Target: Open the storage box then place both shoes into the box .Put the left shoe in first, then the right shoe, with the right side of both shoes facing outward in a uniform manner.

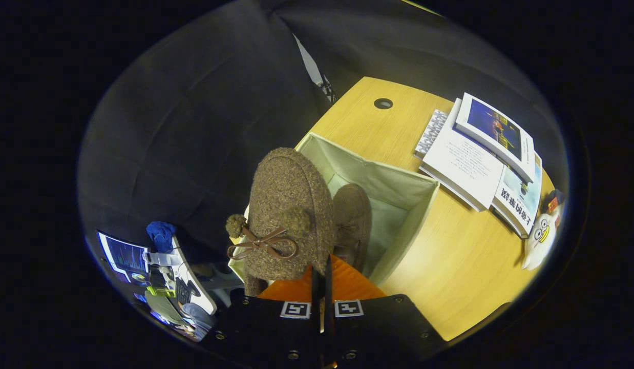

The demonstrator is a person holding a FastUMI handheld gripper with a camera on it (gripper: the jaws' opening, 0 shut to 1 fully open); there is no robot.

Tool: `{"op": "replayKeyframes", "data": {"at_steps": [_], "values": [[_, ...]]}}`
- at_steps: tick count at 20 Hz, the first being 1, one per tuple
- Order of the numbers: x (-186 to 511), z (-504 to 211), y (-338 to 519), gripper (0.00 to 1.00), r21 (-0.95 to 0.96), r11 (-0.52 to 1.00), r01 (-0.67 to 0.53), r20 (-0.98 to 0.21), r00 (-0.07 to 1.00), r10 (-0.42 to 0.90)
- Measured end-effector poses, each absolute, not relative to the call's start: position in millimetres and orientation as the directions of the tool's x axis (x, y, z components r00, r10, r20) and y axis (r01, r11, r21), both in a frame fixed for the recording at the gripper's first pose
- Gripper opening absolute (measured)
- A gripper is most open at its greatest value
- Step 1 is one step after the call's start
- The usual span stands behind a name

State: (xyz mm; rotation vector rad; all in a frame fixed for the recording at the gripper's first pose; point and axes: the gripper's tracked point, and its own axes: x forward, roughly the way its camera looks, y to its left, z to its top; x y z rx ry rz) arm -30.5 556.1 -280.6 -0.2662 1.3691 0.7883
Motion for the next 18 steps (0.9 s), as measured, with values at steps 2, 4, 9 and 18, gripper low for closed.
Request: {"op": "replayKeyframes", "data": {"at_steps": [2, 4, 9, 18], "values": [[-30, -285, 561, 0.05, 0.263, 0.729, -0.632, -0.938, 0.008, 0.346], [-27, -290, 563, 0.21, 0.254, 0.742, -0.62, -0.938, 0.028, 0.344], [-4, -270, 551, 1.0, 0.223, 0.763, -0.606, -0.921, 0.126, 0.369], [46, -172, 456, 1.0, 0.144, 0.82, -0.553, -0.754, 0.475, 0.453]]}}
